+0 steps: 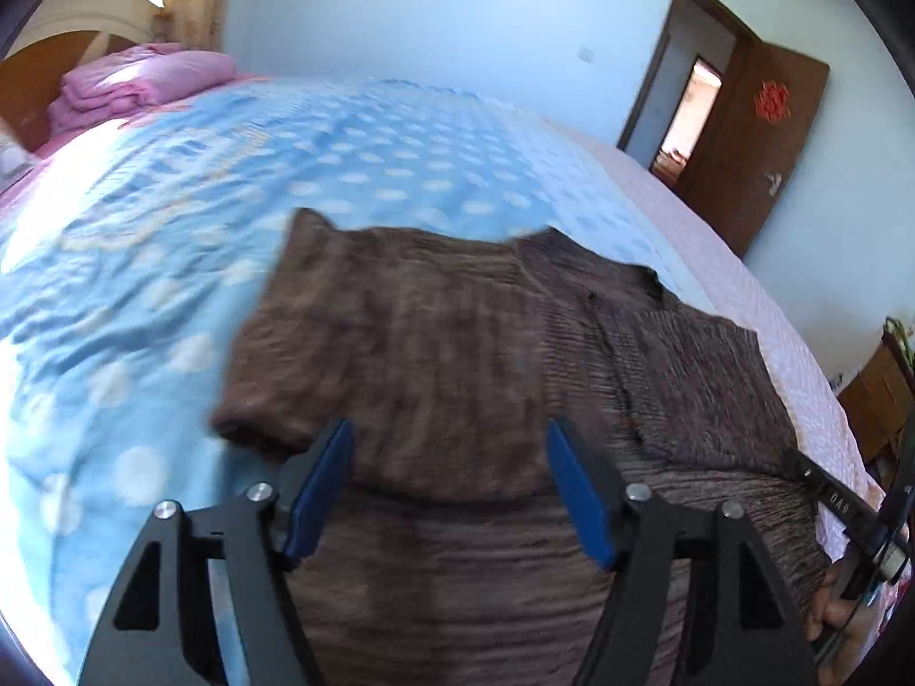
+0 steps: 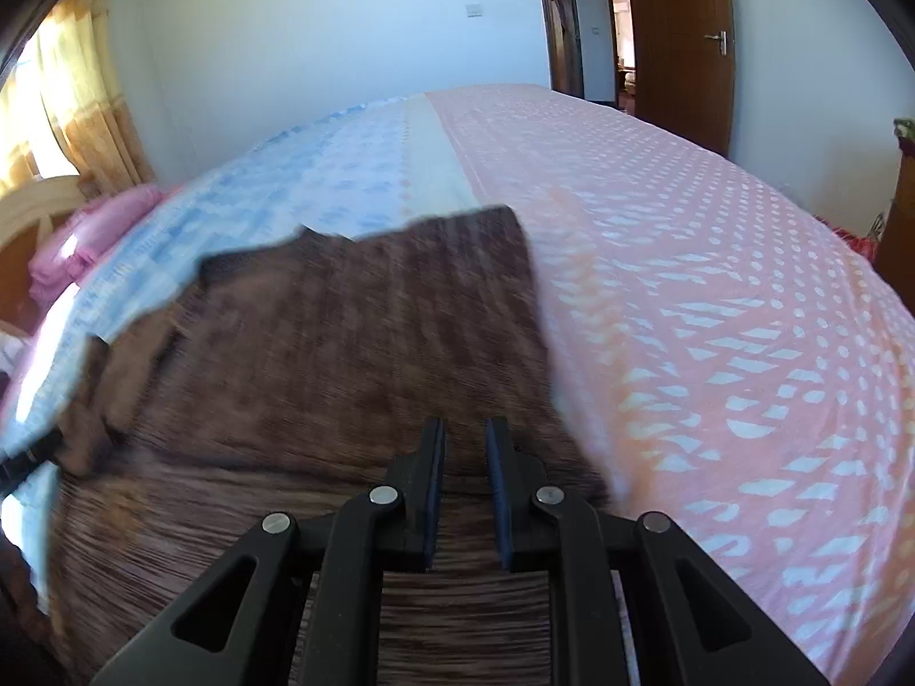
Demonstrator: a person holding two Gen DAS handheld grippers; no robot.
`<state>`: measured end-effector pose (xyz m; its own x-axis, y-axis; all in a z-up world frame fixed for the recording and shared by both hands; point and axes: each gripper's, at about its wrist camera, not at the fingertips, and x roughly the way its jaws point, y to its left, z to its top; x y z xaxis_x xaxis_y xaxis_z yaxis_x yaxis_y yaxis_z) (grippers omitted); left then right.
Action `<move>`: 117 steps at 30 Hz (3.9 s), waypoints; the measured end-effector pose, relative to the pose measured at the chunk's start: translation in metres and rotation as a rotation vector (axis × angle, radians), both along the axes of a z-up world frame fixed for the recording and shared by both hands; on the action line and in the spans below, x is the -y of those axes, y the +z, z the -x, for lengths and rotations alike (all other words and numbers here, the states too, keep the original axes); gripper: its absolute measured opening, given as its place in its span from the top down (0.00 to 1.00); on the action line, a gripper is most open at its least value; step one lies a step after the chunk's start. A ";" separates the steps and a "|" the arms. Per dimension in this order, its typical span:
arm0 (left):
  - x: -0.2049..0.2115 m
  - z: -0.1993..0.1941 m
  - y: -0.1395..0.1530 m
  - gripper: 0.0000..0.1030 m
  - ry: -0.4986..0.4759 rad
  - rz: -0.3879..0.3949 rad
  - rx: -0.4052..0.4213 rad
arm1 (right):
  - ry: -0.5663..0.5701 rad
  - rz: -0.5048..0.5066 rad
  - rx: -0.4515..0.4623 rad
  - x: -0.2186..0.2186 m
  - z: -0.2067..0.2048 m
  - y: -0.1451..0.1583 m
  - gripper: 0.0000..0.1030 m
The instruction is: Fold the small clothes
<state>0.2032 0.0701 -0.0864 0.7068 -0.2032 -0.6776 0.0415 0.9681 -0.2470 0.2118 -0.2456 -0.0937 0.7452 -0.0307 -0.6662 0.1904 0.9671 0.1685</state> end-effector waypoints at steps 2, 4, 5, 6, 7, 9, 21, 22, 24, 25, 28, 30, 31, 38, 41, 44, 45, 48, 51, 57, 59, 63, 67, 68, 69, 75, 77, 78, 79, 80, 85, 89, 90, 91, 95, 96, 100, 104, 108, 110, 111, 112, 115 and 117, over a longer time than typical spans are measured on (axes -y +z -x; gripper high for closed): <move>-0.014 0.011 -0.007 0.29 0.059 -0.022 0.007 | 0.097 -0.110 0.042 -0.022 -0.007 0.013 0.84; -0.022 0.013 -0.018 0.29 0.106 -0.031 -0.008 | 0.209 -0.165 0.053 -0.055 -0.023 0.023 0.84; -0.023 0.011 -0.026 0.29 0.116 -0.038 -0.026 | 0.263 -0.182 0.051 -0.074 -0.033 0.026 0.84; -0.023 0.010 -0.032 0.30 0.122 -0.041 -0.042 | 0.307 -0.188 0.044 -0.090 -0.042 0.026 0.83; -0.024 0.011 -0.034 0.30 0.125 -0.040 -0.029 | 0.346 -0.183 0.033 -0.108 -0.053 0.025 0.80; -0.024 0.016 -0.031 0.26 0.125 -0.037 -0.008 | 0.386 -0.165 -0.005 -0.138 -0.076 0.017 0.65; -0.041 0.023 -0.038 0.12 0.085 0.119 0.043 | 0.447 -0.005 -0.096 -0.212 -0.130 -0.017 0.91; -0.040 0.023 -0.038 0.12 0.084 0.119 0.043 | 0.448 0.010 -0.084 -0.213 -0.130 -0.014 0.91; -0.040 0.023 -0.038 0.12 0.084 0.126 0.045 | 0.457 0.044 -0.040 -0.209 -0.123 -0.003 0.91; -0.042 0.022 -0.038 0.12 0.085 0.132 0.046 | 0.461 0.058 -0.011 -0.208 -0.119 0.007 0.91; -0.042 0.021 -0.039 0.12 0.085 0.133 0.045 | 0.465 0.134 0.050 -0.202 -0.108 0.033 0.91; -0.042 0.020 -0.039 0.12 0.086 0.133 0.045 | 0.468 0.186 0.061 -0.195 -0.104 0.045 0.91; -0.042 0.020 -0.039 0.12 0.086 0.133 0.045 | 0.466 0.200 0.057 -0.189 -0.104 0.048 0.91; -0.042 0.020 -0.039 0.12 0.087 0.123 0.043 | 0.401 0.239 -0.061 -0.145 -0.123 0.014 0.67; -0.042 0.020 -0.039 0.12 0.087 0.122 0.044 | 0.233 0.225 -0.051 -0.112 -0.114 0.009 0.67; -0.041 0.019 -0.039 0.12 0.088 0.117 0.043 | 0.209 0.081 -0.003 -0.094 -0.088 0.017 0.67; -0.041 0.019 -0.039 0.12 0.088 0.115 0.044 | 0.220 0.041 0.005 -0.093 -0.081 0.019 0.67; -0.041 0.019 -0.039 0.11 0.087 0.111 0.043 | 0.288 -0.050 -0.004 -0.103 -0.061 0.018 0.66; -0.041 0.019 -0.039 0.11 0.088 0.112 0.042 | 0.318 -0.108 -0.045 -0.111 -0.053 0.005 0.66; -0.040 0.019 -0.040 0.11 0.088 0.107 0.043 | 0.326 -0.095 -0.073 -0.122 -0.065 -0.012 0.87; -0.040 0.019 -0.040 0.11 0.088 0.106 0.043 | 0.341 -0.086 -0.066 -0.126 -0.063 -0.007 0.93; -0.040 0.019 -0.040 0.10 0.087 0.106 0.043 | 0.341 -0.022 -0.026 -0.129 -0.047 0.012 0.93; -0.040 0.019 -0.040 0.10 0.087 0.103 0.043 | 0.337 0.001 -0.080 -0.124 -0.038 0.001 0.93; -0.040 0.018 -0.040 0.10 0.087 0.102 0.042 | 0.341 0.003 -0.110 -0.124 -0.038 -0.008 0.93; -0.040 0.019 -0.040 0.10 0.087 0.102 0.042 | 0.339 -0.011 -0.136 -0.122 -0.037 -0.014 0.93; -0.039 0.018 -0.040 0.10 0.088 0.099 0.038 | 0.267 -0.064 -0.011 -0.107 -0.021 0.012 0.93; -0.038 0.017 -0.041 0.10 0.089 0.092 0.036 | 0.289 -0.062 0.029 -0.115 -0.024 0.022 0.93; -0.038 0.017 -0.041 0.10 0.089 0.090 0.034 | 0.308 -0.068 0.035 -0.121 -0.028 0.024 0.93; -0.038 0.016 -0.041 0.10 0.090 0.089 0.031 | 0.331 -0.073 0.036 -0.127 -0.032 0.023 0.93; -0.038 0.016 -0.041 0.10 0.091 0.090 0.026 | 0.356 -0.076 0.031 -0.135 -0.038 0.019 0.93; -0.045 0.004 -0.030 0.10 0.166 0.028 -0.035 | 0.375 -0.053 -0.069 -0.142 -0.064 -0.016 0.93; -0.067 -0.024 -0.040 0.07 0.290 -0.088 -0.162 | 0.377 -0.088 -0.070 -0.135 -0.061 -0.011 0.93; -0.067 -0.028 -0.039 0.06 0.282 -0.109 -0.167 | 0.382 -0.077 -0.069 -0.136 -0.062 -0.012 0.93; -0.064 -0.029 -0.037 0.06 0.286 -0.162 -0.166 | 0.387 -0.069 -0.065 -0.137 -0.063 -0.013 0.93; -0.070 -0.017 -0.033 0.02 0.416 -0.328 -0.142 | 0.389 -0.042 -0.050 -0.141 -0.059 -0.017 0.93; -0.079 -0.014 -0.034 0.02 0.458 -0.351 -0.152 | 0.391 -0.043 -0.051 -0.142 -0.060 -0.017 0.93; -0.114 0.003 -0.032 0.02 0.441 -0.171 -0.151 | 0.370 -0.070 -0.058 -0.129 -0.048 -0.002 0.93; -0.108 0.025 -0.011 0.02 0.342 -0.125 -0.054 | 0.327 -0.053 0.030 -0.107 -0.005 0.031 0.92; -0.091 0.047 0.007 0.02 0.132 -0.070 0.031 | 0.259 0.004 0.123 -0.068 0.062 0.071 0.77; -0.087 0.063 0.013 0.02 0.038 -0.038 0.052 | 0.207 0.041 0.166 -0.047 0.102 0.089 0.45; -0.085 0.069 0.016 0.02 -0.006 -0.021 0.054 | 0.185 0.053 0.186 -0.038 0.121 0.096 0.41; -0.084 0.077 0.018 0.02 -0.050 -0.003 0.052 | 0.164 0.069 0.201 -0.028 0.143 0.103 0.40; -0.085 0.103 0.021 0.02 -0.154 0.027 0.046 | 0.150 0.112 0.163 -0.009 0.190 0.115 0.40; -0.086 0.123 0.021 0.02 -0.206 0.032 0.045 | 0.154 0.132 0.116 -0.002 0.211 0.116 0.40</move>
